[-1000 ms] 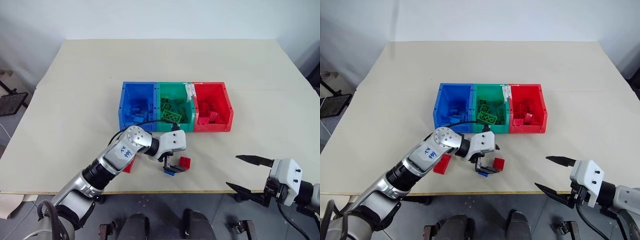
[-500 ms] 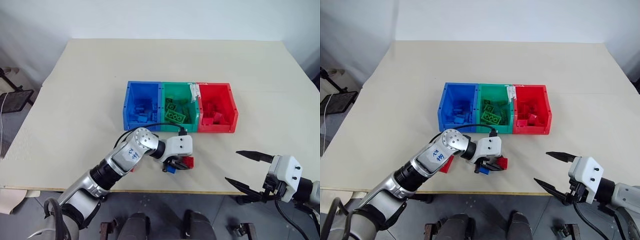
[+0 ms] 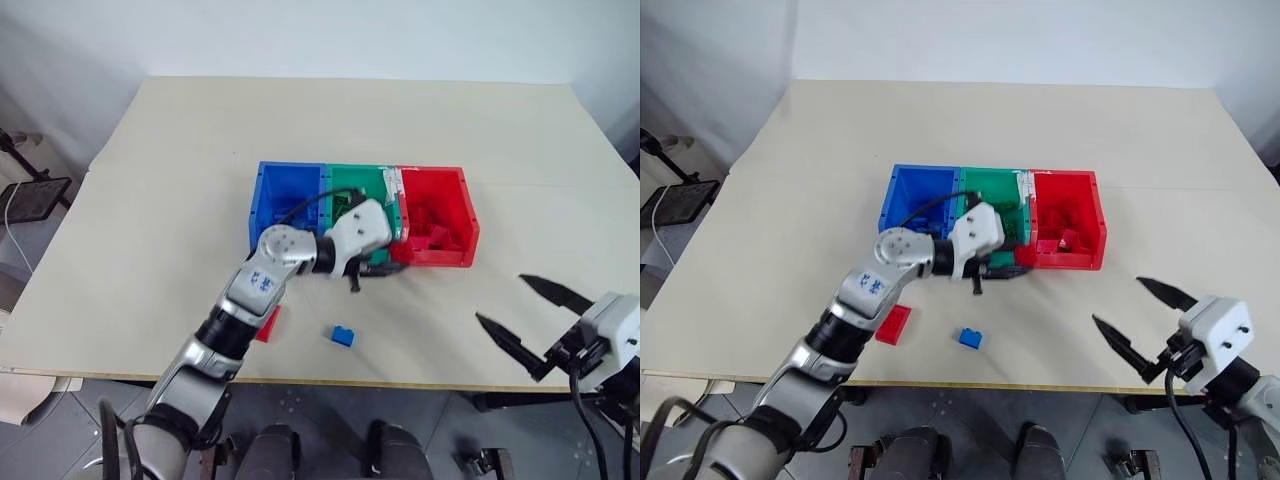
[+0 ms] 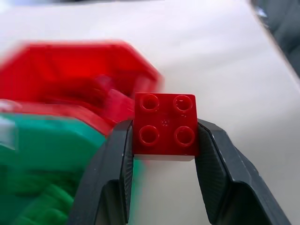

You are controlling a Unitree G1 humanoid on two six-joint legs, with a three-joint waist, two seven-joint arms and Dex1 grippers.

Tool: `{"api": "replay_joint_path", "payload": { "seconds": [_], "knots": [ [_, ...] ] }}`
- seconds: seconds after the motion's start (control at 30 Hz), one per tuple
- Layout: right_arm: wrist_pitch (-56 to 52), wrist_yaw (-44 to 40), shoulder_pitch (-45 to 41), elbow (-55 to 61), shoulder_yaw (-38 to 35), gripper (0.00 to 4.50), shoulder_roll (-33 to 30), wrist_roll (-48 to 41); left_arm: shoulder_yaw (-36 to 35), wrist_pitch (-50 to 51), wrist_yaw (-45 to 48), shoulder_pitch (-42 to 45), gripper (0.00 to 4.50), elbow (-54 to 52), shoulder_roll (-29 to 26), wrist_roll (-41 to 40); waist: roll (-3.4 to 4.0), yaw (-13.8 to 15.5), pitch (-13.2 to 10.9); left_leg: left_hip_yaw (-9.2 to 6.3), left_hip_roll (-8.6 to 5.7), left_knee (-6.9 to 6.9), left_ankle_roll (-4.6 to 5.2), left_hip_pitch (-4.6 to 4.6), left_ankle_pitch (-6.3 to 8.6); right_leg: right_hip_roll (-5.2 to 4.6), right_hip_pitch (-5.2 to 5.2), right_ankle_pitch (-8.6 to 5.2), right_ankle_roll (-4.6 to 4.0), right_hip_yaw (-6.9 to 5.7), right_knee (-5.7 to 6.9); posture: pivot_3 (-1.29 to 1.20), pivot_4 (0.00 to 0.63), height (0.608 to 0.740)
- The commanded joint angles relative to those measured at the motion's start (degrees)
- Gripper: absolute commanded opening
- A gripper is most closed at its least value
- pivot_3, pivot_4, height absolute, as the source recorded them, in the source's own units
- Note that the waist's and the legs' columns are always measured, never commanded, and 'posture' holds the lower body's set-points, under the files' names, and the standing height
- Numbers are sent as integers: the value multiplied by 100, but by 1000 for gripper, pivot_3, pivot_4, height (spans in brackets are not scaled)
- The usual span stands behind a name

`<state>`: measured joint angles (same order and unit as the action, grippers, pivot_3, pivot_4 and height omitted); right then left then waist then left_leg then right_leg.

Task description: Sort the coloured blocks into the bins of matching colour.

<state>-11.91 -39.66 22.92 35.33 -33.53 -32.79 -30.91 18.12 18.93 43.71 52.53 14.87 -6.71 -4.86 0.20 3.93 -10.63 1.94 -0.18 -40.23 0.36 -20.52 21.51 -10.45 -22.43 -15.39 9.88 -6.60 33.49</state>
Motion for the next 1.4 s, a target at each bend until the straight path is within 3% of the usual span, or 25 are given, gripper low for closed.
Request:
{"api": "replay_joint_path", "payload": {
  "seconds": [0.03,0.23,0.27,0.43,0.53,0.6,0.8,0.87,0.97,1.1,1.23,1.4],
  "knots": [
    [-13,467,44,320,-337,4500,165,-3,-328,-1168,-364,1171,1469,2092,586,102,-3,51,0,0,-3,-2,3,-3,0,-1,0,1,1,0,-1,0,150,740],
    [-13,476,200,502,-313,4500,135,-8,-484,-2274,-743,2344,1469,4567,1030,515,-1,18,2,18,-5,22,21,-1,8,-2,-7,3,7,-1,-17,0,150,740],
    [-13,477,226,534,-310,4500,134,-6,-545,-2373,-786,2437,2183,4750,1054,526,-1,-1,2,21,-5,24,22,-2,9,-2,-11,3,7,-1,-17,0,150,740],
    [0,429,273,612,-279,4500,94,-48,-653,-2616,-529,2480,3641,4950,921,604,-2,-72,1,23,-3,24,22,-5,9,-2,-15,4,7,-1,-17,0,150,740],
    [10,263,3,511,-58,4500,-119,-11,-945,-2922,65,2058,4462,4252,691,214,0,-100,2,23,-3,21,23,-3,9,-3,-14,4,7,0,-17,0,150,740],
    [12,130,-166,438,60,4500,-267,-29,-1022,-2911,488,1664,4462,3573,505,10,1,-121,3,22,0,21,22,-2,9,-3,-16,4,7,0,-10,0,150,740],
    [-25,-703,-1116,-97,817,4500,-1056,-32,-1245,-2094,1543,-403,4462,385,-819,-781,5,-305,5,21,9,23,20,14,9,-1,-15,4,6,-1,8,0,150,740],
    [44,-1061,-1568,-387,1164,4500,-1355,79,-1476,-1760,2309,-1371,4462,-781,-1596,-1452,5,-332,4,17,10,23,19,17,9,-1,-14,4,7,-3,16,0,150,740],
    [95,-1579,-2150,-744,1553,4500,-1660,65,-1945,-1793,2474,-2678,4462,-1655,-2602,-1498,5,-403,4,14,15,21,9,23,15,-2,-14,4,7,-3,24,0,150,740],
    [121,-2137,-2740,-1093,2042,4500,-1798,49,-2941,-1462,2191,-4050,4462,-2374,-3347,-1798,0,-315,1,1,16,13,6,20,18,-2,-4,4,7,-9,17,0,150,740],
    [230,-2567,-3144,-1424,2421,4500,-1756,84,-3821,-1499,2089,-4773,4462,-2369,-3864,-1842,-9,-227,-1,-3,14,1,4,16,19,-3,4,4,7,-8,10,0,150,740],
    [377,-2905,-3361,-1677,2704,4500,-1707,189,-4150,-1771,2279,-5280,4462,-2035,-4109,-1795,-6,-265,0,6,15,11,0,21,22,-2,-1,3,7,-8,10,0,150,740]
  ]
}}
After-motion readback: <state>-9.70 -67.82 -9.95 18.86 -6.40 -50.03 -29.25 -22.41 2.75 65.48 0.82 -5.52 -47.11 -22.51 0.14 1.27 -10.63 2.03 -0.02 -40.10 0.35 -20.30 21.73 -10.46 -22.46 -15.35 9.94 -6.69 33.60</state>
